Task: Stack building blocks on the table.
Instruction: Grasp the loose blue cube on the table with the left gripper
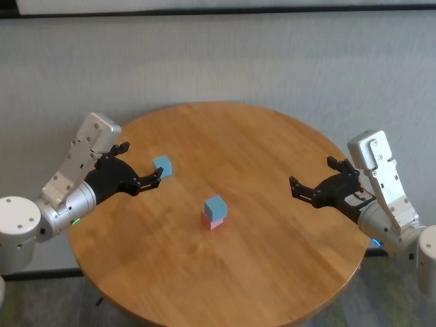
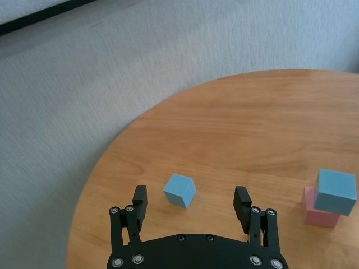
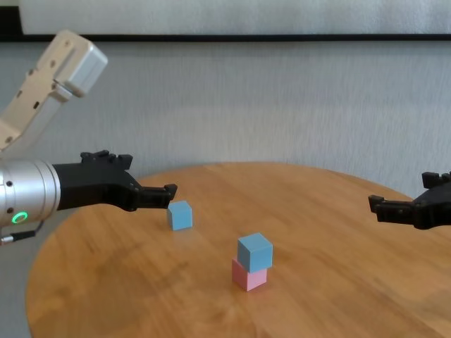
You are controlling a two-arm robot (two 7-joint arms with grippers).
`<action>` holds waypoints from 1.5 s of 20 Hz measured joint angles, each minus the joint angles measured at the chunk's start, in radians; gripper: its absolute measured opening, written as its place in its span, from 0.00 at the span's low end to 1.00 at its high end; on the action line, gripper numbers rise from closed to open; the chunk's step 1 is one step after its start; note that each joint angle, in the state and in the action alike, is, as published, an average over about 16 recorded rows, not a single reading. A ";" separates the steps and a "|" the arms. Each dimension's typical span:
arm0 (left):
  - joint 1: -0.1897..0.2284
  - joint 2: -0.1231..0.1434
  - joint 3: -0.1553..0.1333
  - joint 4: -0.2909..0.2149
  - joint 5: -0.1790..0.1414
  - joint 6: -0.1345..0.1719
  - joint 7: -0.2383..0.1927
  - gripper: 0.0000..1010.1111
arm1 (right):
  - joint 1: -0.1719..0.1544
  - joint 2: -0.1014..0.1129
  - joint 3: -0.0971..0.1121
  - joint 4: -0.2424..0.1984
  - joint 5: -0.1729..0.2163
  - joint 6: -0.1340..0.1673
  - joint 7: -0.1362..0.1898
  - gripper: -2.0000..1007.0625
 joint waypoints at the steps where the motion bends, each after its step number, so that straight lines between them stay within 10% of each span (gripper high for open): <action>1: -0.002 -0.004 -0.004 0.010 -0.004 -0.003 -0.001 0.99 | 0.000 0.000 0.000 0.000 0.000 0.000 0.000 0.99; 30: -0.164 -0.079 0.061 0.323 -0.021 -0.071 -0.098 0.99 | -0.001 -0.003 -0.001 -0.002 -0.002 -0.001 -0.001 0.99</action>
